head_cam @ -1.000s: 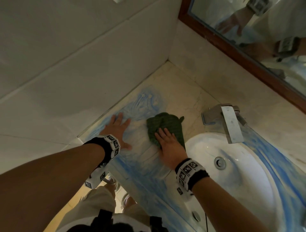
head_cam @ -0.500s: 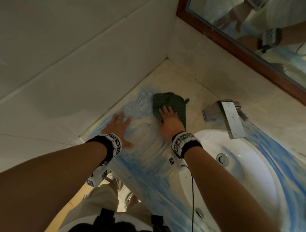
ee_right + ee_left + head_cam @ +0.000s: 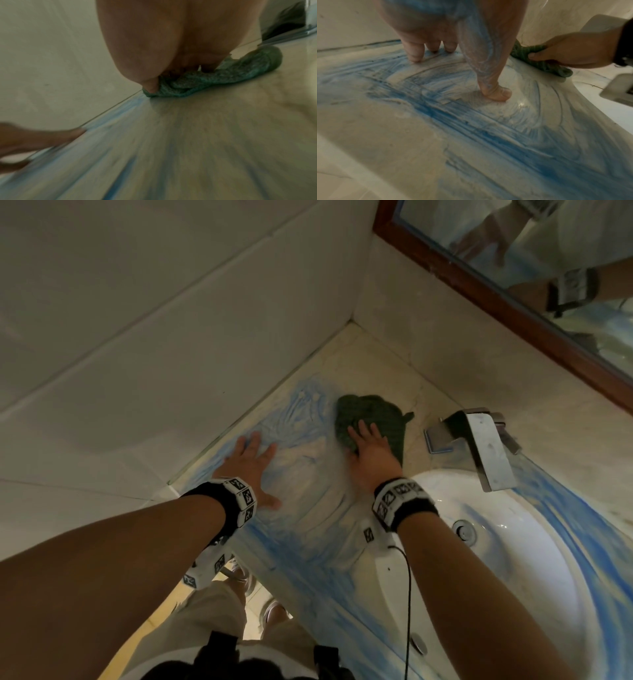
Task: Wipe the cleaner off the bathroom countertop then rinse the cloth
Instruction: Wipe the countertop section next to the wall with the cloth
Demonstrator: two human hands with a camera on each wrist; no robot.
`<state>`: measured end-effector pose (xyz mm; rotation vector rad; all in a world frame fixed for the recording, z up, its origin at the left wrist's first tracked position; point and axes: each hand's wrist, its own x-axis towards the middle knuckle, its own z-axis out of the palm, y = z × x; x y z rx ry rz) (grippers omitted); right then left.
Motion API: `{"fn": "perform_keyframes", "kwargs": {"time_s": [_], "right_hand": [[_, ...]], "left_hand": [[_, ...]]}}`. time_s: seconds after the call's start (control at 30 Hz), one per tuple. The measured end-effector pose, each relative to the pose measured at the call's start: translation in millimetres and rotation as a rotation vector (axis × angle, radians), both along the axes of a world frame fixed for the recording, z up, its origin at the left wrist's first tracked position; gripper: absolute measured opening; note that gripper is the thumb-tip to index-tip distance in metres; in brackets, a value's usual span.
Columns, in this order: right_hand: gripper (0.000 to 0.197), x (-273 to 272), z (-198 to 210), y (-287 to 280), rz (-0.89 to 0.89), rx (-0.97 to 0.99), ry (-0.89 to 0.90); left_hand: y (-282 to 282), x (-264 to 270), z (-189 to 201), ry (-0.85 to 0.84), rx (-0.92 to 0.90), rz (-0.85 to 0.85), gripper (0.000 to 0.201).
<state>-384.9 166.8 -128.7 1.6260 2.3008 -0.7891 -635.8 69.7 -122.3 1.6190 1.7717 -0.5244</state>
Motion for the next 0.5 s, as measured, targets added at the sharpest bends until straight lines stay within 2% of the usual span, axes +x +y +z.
{"fn": "perform_keyframes", "kwargs": {"time_s": [0.17,0.4,0.5], "right_hand": [[0.057,-12,4,26,-0.053,-0.013,-0.077],[0.06,-2,5,-65,0.058,0.079,-0.094],[0.058,9,2,-72,0.055,0.052,-0.085]], "left_hand": [[-1,0,1,-0.005,0.002,0.003,0.126],[-1,0,0,-0.014,-0.004,0.001,0.126],[0,2,3,-0.011,-0.01,0.003,0.126]]}}
